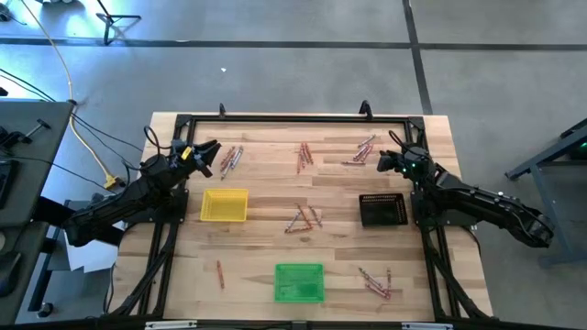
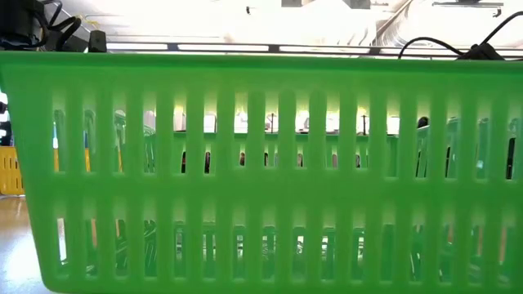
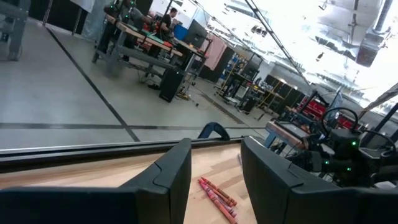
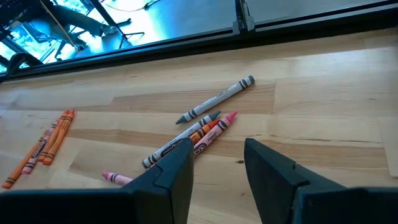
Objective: Sort crayons
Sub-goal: Put the gray crayon into the black bin
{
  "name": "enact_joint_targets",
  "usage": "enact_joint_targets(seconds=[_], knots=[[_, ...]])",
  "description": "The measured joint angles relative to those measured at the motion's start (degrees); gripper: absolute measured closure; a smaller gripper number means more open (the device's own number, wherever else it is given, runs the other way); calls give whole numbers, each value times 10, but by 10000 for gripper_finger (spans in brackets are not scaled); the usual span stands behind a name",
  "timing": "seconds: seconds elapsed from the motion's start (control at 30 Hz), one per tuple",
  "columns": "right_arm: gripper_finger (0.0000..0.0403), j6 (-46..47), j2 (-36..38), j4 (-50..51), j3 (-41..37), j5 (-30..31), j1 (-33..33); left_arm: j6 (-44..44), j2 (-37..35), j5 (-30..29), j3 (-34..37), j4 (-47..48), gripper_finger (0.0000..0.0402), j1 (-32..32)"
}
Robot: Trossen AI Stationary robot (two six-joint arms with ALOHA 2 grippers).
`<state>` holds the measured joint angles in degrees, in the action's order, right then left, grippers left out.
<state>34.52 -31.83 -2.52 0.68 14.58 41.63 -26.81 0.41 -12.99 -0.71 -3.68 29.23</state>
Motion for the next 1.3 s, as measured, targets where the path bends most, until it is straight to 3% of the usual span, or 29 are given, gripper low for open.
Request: enact_joint_targets(seconds=[0.3,0.57,1.07,1.3], knots=[[265,0,0,0,0,0,0,1,0,-1,0,0,275,0],[265,0,0,0,0,0,0,-6,1,-66,0,-5,275,0],[265,0,0,0,0,0,0,-17,1,-67,0,0,275,0],[265,0,0,0,0,0,0,-92,1,-67,0,4,275,0]])
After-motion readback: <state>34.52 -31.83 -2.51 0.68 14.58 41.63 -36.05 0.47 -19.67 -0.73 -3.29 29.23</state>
